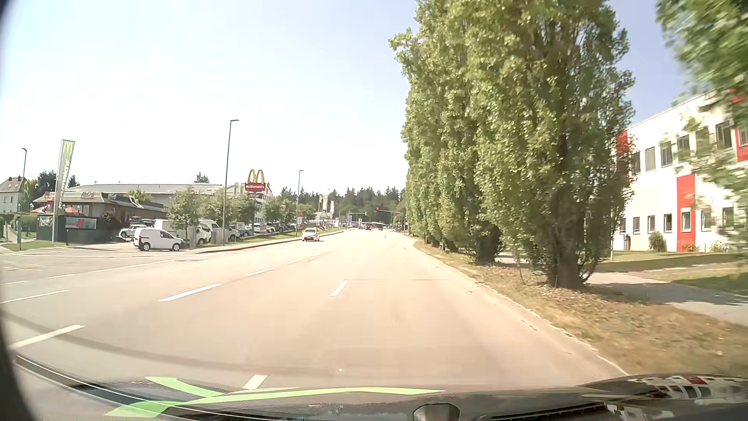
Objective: Follow the waypoints while adhering to traffic rules and regulations
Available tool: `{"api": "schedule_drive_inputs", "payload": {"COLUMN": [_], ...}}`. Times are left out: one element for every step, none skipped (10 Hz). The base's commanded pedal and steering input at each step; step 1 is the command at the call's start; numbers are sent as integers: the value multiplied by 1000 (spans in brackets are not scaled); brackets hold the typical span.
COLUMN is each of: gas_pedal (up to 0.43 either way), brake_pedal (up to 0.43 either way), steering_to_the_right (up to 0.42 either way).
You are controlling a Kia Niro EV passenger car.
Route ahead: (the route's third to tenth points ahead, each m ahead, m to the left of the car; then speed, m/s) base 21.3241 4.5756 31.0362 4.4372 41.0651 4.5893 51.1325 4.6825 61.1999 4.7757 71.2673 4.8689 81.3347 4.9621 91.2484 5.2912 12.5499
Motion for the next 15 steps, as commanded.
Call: {"api": "schedule_drive_inputs", "payload": {"gas_pedal": [59, 47, 47, 47, 47, 47, 47, 47, 47, 47, 47, 39, 39, 39, 39], "brake_pedal": [0, 0, 0, 0, 0, 0, 0, 0, 0, 0, 0, 0, 0, 0, 0], "steering_to_the_right": [-9, -7, -6, -6, -6, -6, -5, -5, -4, -3, -2, 0, 0, 0, 0]}}
